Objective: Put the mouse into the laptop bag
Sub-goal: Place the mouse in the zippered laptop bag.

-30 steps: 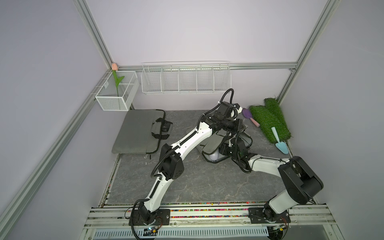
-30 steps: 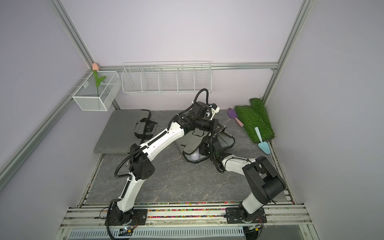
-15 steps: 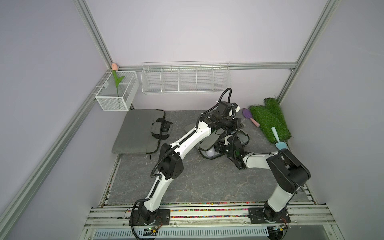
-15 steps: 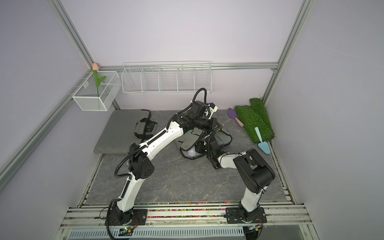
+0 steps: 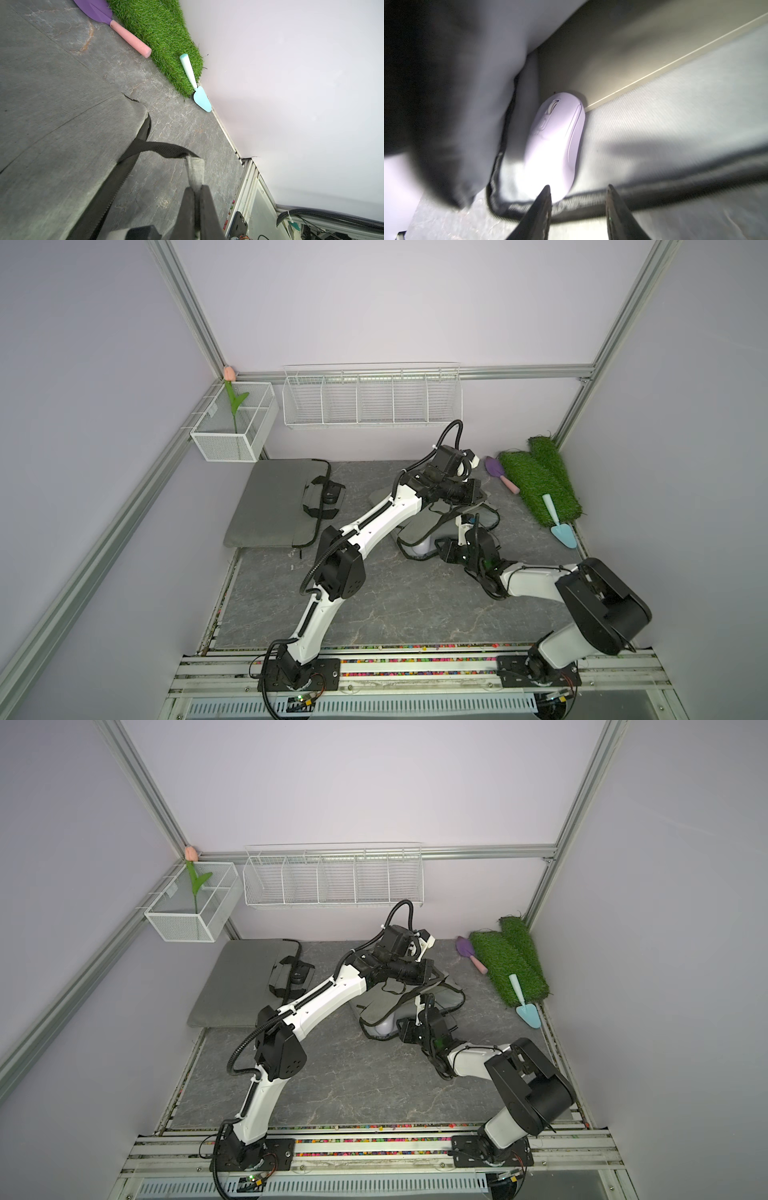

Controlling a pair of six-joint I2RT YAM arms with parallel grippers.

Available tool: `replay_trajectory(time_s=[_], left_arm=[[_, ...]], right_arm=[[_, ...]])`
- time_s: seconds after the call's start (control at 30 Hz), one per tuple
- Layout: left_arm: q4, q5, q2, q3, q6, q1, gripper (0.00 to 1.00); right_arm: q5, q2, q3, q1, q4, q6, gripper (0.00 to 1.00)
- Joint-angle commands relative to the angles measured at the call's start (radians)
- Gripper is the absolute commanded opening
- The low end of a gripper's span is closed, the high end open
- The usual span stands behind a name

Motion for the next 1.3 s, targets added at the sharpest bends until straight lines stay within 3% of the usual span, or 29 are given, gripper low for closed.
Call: replay_trajectory(time_s=[0.0, 0.17, 0.4, 0.7, 0.97, 1.27], left_arm=[[0.065, 0.039, -0.067, -0.009, -0.008, -0.007, 0.00], [0.099, 0.046, -0.089, -0.038, -0.023, -0.008, 0.00], [0.109, 0.056, -0.093, -0.035, -0.035, -0.008, 0.00], [0.115, 0.058, -0.096, -0.047, -0.036, -0.008, 0.00], [0.121, 0.067, -0.096, -0.051, -0.039, -0.007, 0.00], [0.134, 0.064, -0.117, -0.080, -0.039, -0.007, 0.00]], right_arm=[[0.108, -0.070, -0.009, 0.030, -0.110, 0.009, 0.44], [0.165, 0.002, 0.037, 0.027, -0.158, 0.010, 0.45], [0.085, 0.199, 0.119, 0.036, -0.063, 0.042, 0.42], [0.075, 0.279, 0.237, 0.166, -0.066, 0.038, 0.42], [0.124, 0.223, 0.229, 0.210, -0.079, 0.025, 0.43], [0.144, 0.082, 0.093, 0.117, -0.066, 0.025, 0.44]])
